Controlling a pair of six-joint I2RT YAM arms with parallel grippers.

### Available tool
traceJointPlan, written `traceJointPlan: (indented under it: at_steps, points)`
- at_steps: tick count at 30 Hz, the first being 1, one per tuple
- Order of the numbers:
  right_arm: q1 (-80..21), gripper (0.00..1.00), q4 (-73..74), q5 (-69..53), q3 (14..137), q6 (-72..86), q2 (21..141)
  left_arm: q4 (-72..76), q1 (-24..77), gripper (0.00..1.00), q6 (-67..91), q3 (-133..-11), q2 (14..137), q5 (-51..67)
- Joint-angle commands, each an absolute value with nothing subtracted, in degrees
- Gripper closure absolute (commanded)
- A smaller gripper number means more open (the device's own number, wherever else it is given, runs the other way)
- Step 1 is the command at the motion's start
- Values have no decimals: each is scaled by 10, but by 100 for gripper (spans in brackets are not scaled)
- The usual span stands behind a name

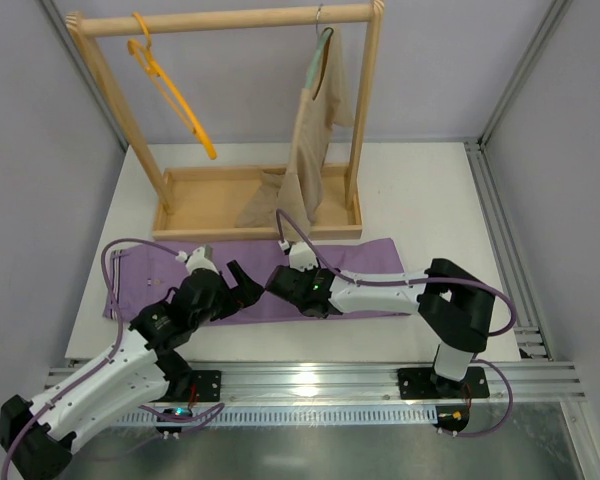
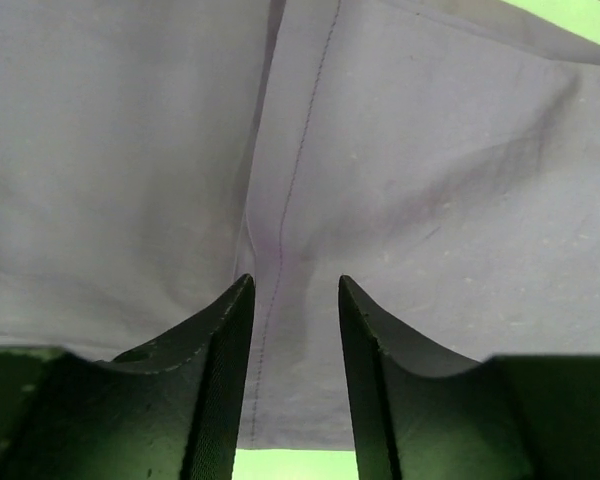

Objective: Place the trousers on the hanger
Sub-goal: Fold the trousers

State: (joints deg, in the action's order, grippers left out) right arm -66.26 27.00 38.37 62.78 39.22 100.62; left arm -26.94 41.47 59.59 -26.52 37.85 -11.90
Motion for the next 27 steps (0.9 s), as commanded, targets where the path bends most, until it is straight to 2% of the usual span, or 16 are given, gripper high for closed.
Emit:
traceJointPlan:
  at_steps: [1,3,7,17,27]
  points:
    - [-666,55,243,366,649,382,995,-276,411,3,594,-271,365,-139]
    - [-667,49,245,359,663,385,999,-292,412,2,588,-275,365,-157]
    - [-670,45,254,374,682,379,1030,-326,407,2,570,-304,375,-184]
    - [-670,46,377,438,745,421,1122,-353,382,1,560,-329,388,-176]
    - [-672,51,406,460,720,448,1091,-341,381,1,566,-331,395,-165]
